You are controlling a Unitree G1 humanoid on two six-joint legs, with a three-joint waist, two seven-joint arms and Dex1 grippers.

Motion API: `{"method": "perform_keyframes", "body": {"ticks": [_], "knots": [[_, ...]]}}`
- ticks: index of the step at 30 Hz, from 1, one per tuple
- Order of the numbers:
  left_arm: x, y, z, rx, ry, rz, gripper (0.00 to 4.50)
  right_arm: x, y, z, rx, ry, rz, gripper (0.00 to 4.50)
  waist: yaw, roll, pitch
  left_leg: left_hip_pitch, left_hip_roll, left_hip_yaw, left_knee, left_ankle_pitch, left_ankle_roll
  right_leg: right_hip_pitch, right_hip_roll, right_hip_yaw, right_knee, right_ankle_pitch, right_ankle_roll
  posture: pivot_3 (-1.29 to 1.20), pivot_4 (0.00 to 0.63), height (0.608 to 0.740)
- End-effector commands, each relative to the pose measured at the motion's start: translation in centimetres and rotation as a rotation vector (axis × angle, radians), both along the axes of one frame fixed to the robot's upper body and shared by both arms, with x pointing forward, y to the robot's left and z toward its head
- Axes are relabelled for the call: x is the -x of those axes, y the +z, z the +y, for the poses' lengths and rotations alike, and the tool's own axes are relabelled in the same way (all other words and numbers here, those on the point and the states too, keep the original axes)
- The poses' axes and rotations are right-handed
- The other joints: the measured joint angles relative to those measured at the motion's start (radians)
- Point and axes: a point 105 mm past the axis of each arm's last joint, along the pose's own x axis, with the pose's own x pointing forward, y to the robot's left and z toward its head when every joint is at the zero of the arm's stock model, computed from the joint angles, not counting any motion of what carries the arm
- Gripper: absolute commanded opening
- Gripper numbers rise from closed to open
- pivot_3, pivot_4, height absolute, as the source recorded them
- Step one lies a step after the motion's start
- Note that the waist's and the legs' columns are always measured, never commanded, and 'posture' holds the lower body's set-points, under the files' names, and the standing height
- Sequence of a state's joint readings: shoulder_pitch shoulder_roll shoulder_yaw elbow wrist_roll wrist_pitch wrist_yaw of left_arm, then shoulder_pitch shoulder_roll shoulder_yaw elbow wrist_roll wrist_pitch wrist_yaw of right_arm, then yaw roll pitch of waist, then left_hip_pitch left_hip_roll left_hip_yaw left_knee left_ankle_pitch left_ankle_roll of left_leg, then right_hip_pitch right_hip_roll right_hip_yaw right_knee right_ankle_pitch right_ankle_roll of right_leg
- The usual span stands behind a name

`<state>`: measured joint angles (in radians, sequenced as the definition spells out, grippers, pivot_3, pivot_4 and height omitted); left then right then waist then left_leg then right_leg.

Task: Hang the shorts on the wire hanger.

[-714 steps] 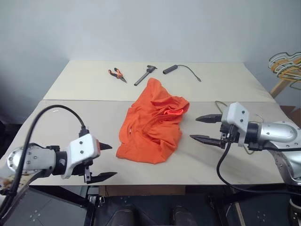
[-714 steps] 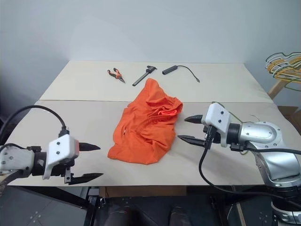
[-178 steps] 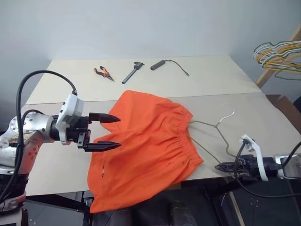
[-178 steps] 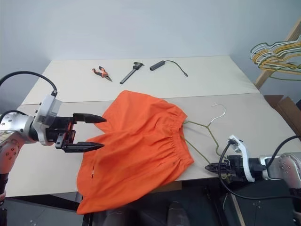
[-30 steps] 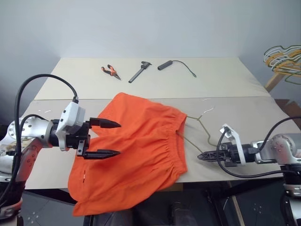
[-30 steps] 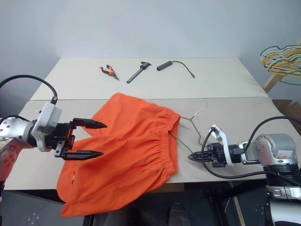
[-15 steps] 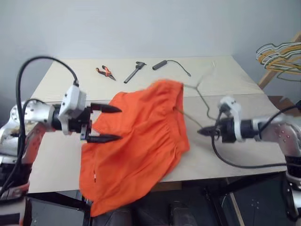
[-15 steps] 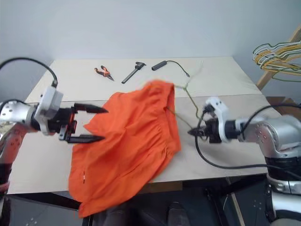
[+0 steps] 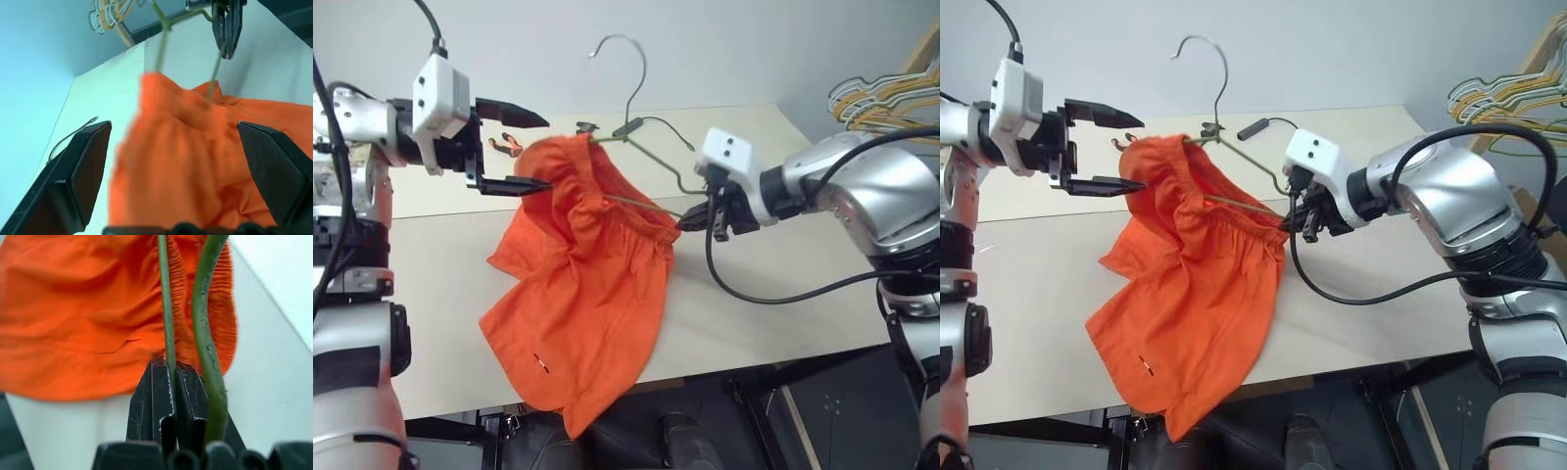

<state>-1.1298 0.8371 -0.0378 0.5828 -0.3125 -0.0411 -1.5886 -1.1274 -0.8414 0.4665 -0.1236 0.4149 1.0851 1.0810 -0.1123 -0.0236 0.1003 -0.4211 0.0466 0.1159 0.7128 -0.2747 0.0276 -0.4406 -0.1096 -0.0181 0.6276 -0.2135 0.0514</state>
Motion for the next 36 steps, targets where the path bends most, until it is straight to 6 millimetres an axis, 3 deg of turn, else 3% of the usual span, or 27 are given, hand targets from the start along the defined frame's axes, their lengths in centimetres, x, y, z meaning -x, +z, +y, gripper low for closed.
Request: {"method": "perform_keyframes", "body": {"ticks": [1, 8, 17, 20, 32, 36], "knots": [[-0.2, 0.0, -0.1, -0.081, -0.010, -0.001, 4.48, 0.2, 1.3, 0.7, -0.005, 0.047, -0.060, 0.00, -0.007, 0.000, 0.000, 0.000, 0.000, 0.000, 0.000, 0.000, 0.000, 0.000, 0.000, 0.000, 0.001, 0.000, 0.000, -0.12, 0.028, 0.740], [-1.6, -3.2, 0.3, -0.270, 0.015, 0.055, 4.48, 0.6, 1.0, 1.3, -0.008, 0.071, -0.040, 0.00, -0.016, 0.000, -0.001, 0.001, 0.000, 0.000, 0.002, 0.000, 0.000, -0.001, 0.000, 0.002, 0.005, 0.000, 0.000, -0.13, 0.023, 0.740], [-2.6, -4.2, 0.8, -0.252, 0.058, 0.116, 4.48, 1.0, 1.0, 1.3, -0.020, 0.085, -0.025, 0.00, -0.019, 0.000, -0.001, -0.001, 0.000, 0.000, 0.003, 0.000, 0.001, -0.002, 0.000, 0.001, 0.004, 0.000, 0.000, -0.14, 0.020, 0.740], [-2.4, -4.7, 0.9, -0.241, 0.057, 0.153, 3.88, 1.1, 1.1, 1.2, -0.023, 0.088, -0.021, 0.00, -0.019, 0.000, -0.001, -0.001, 0.000, 0.000, 0.003, 0.000, 0.001, -0.002, 0.000, 0.001, 0.005, 0.000, 0.000, -0.14, 0.020, 0.740], [-2.1, -5.2, 0.8, -0.247, 0.040, 0.182, 0.02, 1.1, 1.6, 1.1, -0.042, 0.087, -0.013, 0.00, -0.030, 0.000, -0.011, -0.001, 0.000, -0.001, 0.004, 0.000, 0.001, -0.002, -0.001, 0.001, 0.005, 0.000, 0.000, -0.15, 0.011, 0.740], [-2.0, -5.1, 0.7, -0.236, 0.031, 0.189, 0.02, 1.2, 1.7, 1.1, -0.051, 0.089, -0.012, 0.00, -0.040, 0.000, -0.016, -0.001, 0.000, -0.001, 0.004, 0.000, 0.001, -0.002, -0.001, 0.002, 0.005, 0.000, 0.000, -0.15, 0.011, 0.740]]}}
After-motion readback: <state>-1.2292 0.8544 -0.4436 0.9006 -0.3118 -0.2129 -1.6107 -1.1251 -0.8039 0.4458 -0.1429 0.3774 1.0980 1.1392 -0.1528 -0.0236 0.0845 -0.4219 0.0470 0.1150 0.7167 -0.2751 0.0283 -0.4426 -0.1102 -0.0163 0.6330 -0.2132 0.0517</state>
